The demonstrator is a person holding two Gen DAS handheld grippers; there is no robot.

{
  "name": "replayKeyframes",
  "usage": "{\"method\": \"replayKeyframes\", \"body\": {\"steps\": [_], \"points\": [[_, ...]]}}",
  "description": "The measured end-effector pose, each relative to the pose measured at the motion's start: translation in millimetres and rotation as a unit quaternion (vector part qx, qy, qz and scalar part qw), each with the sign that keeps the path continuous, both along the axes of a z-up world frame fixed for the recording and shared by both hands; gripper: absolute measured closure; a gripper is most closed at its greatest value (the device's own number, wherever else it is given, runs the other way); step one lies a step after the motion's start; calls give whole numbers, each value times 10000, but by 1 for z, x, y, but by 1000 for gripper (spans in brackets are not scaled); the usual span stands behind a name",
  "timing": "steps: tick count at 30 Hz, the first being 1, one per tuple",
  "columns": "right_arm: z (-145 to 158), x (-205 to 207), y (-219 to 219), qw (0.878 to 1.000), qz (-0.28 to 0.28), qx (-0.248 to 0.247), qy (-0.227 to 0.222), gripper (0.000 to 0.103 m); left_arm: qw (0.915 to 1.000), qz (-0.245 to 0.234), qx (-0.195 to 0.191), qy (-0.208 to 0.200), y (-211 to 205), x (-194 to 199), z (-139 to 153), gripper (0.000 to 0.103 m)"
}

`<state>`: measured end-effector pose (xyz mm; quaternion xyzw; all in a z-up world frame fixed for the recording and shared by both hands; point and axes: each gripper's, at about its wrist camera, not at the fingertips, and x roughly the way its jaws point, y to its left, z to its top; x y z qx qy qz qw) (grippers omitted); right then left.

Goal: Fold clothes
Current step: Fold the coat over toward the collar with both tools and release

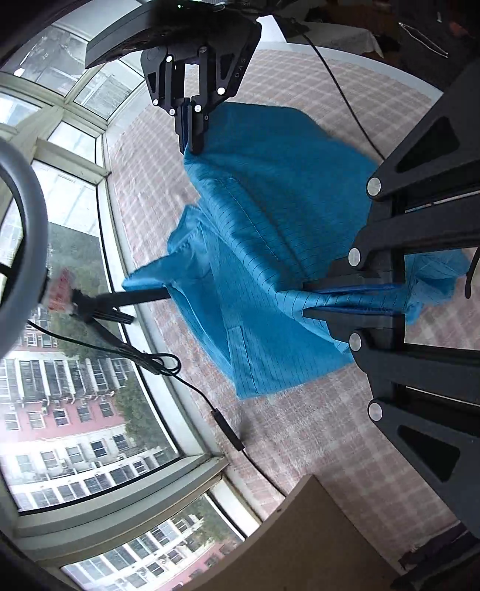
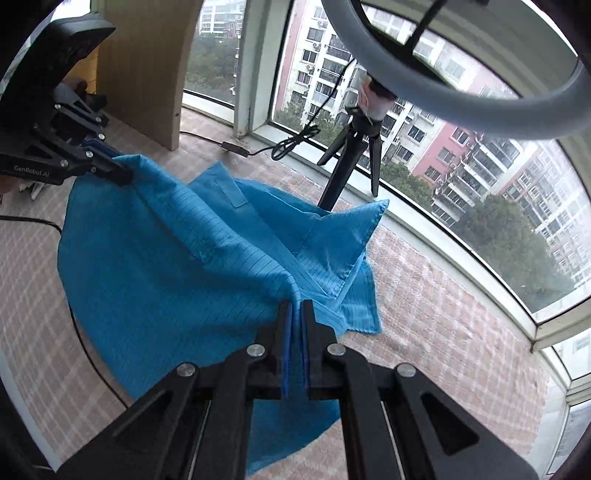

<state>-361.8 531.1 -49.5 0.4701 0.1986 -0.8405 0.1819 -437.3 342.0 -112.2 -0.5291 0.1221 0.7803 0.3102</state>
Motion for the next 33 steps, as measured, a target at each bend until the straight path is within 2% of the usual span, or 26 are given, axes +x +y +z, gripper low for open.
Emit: {"method": "replayKeyframes", "body": {"steps": [3, 5, 6, 7, 8, 9, 10, 11, 14, 15, 17, 20, 21, 23, 24, 25, 26, 29, 33], "points": [[-34, -36, 13, 9985, -212, -398, -296, 97, 9990, 49, 29, -435, 0, -34, -36, 97], [-49, -54, 31, 9934, -561, -837, -541, 96, 9976, 130, 46, -678, -4, -51, -55, 91], [-54, -60, 43, 9887, -760, -1131, -621, 93, 9970, 249, 141, -720, -10, -56, -57, 83], [-54, -61, 58, 9809, -958, -1563, -651, 83, 9961, 369, 237, -762, -16, -62, -60, 74], [-55, -59, 75, 9705, -1115, -2034, -662, 66, 9952, 487, 343, -776, -23, -65, -60, 68], [-56, -55, 89, 9599, -1233, -2425, -670, 58, 9947, 586, 438, -719, -32, -64, -56, 64], [-57, -51, 103, 9477, -1349, -2811, -677, 48, 9946, 665, 506, -617, -42, -60, -49, 64], [-59, -46, 117, 9355, -1447, -3150, -689, 48, 9942, 744, 574, -516, -52, -56, -43, 63], [-66, -31, 135, 9179, -1485, -3590, -805, 48, 9891, 951, 994, -526, -79, -36, -32, 53], [-68, -27, 138, 9135, -1475, -3693, -855, 47, 9864, 993, 1158, -617, -83, -28, -33, 49], [-78, -22, 134, 9152, -1416, -3638, -1003, 43, 9813, 1047, 1408, -791, -88, -12, -36, 48], [-89, -16, 123, 9190, -1297, -3484, -1308, 43, 9812, 959, 1351, -987, -73, -8, -54, 48], [-94, -17, 119, 9194, -1282, -3465, -1353, 43, 9803, 976, 1375, -1033, -68, -10, -58, 51], [-97, -17, 114, 9233, -1301, -3387, -1261, 44, 9793, 1062, 1374, -1041, -61, -14, -65, 70], [-98, -18, 114, 9241, -1322, -3374, -1218, 49, 9802, 1077, 1301, -1029, -57, -16, -69, 97], [-99, -20, 115, 9216, -1305, -3445, -1220, 75, 9809, 1072, 1257, -1023, -54, -17, -71, 102], [-99, -21, 116, 9199, -1287, -3503, -1208, 97, 9820, 1029, 1254, -971, -52, -17, -69, 102], [-88, -28, 117, 9215, -1210, -3541, -1035, 98, 9857, 891, 1266, -665, -49, -17, -57, 102], [-68, -48, 123, 9188, -1212, -3721, -521, 98, 9849, 1067, 1232, -578, -50, -40, -67, 102]]}}
